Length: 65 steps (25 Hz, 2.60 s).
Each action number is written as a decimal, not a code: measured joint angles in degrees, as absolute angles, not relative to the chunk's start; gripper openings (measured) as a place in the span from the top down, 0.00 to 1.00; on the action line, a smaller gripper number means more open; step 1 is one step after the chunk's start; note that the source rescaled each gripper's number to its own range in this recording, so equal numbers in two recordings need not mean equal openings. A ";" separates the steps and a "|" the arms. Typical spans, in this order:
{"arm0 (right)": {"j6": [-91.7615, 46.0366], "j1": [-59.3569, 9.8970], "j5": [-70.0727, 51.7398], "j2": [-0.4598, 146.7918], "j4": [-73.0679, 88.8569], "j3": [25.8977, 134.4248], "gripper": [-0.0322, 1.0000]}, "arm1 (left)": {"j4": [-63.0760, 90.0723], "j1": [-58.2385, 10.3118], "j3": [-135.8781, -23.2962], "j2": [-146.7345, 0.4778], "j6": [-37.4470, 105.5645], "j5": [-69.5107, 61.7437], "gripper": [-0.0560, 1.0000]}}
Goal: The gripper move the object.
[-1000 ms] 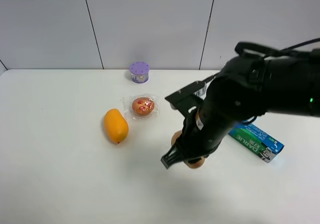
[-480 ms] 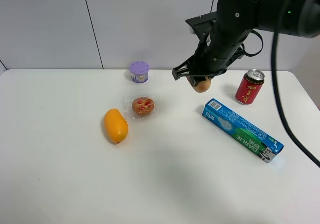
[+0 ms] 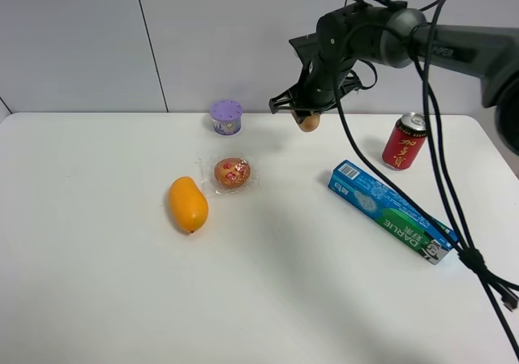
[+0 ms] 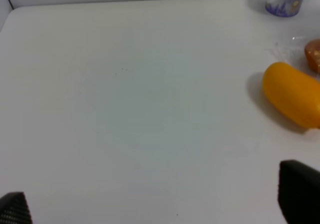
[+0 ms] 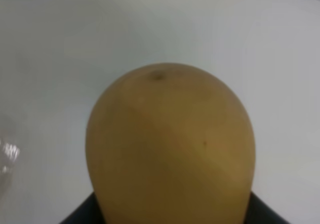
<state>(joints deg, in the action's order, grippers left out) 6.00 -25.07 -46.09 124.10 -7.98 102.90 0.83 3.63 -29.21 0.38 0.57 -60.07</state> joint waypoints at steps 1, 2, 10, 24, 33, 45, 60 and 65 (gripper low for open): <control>5.73 -24.81 -45.86 125.89 -7.71 104.40 0.93 | 0.83 3.63 -29.21 0.38 0.57 -60.07 0.00; 5.62 -24.59 -45.80 127.35 -7.72 106.00 0.93 | 0.83 3.63 -29.21 0.38 0.57 -60.07 0.00; 5.57 -22.53 -43.40 135.03 -7.50 110.09 0.93 | 0.83 3.63 -29.21 0.38 0.57 -60.07 0.00; 5.57 -22.18 -39.84 138.39 -6.73 110.15 0.56 | 0.83 3.63 -29.21 0.38 0.57 -60.07 0.00; 8.34 -22.18 -39.83 138.39 -6.47 110.15 0.18 | 0.88 3.63 -29.21 0.38 0.57 -60.07 0.00; 8.21 -22.24 -50.89 130.68 -5.12 110.15 0.15 | 0.88 3.63 -29.21 0.38 0.57 -60.07 0.00; 4.60 -24.40 -69.46 111.09 -5.73 109.55 0.15 | 0.88 3.63 -29.21 0.38 0.57 -60.07 0.00; 4.60 -24.43 -69.53 105.28 -5.62 107.63 0.15 | 0.88 3.63 -29.21 0.38 0.57 -60.07 0.00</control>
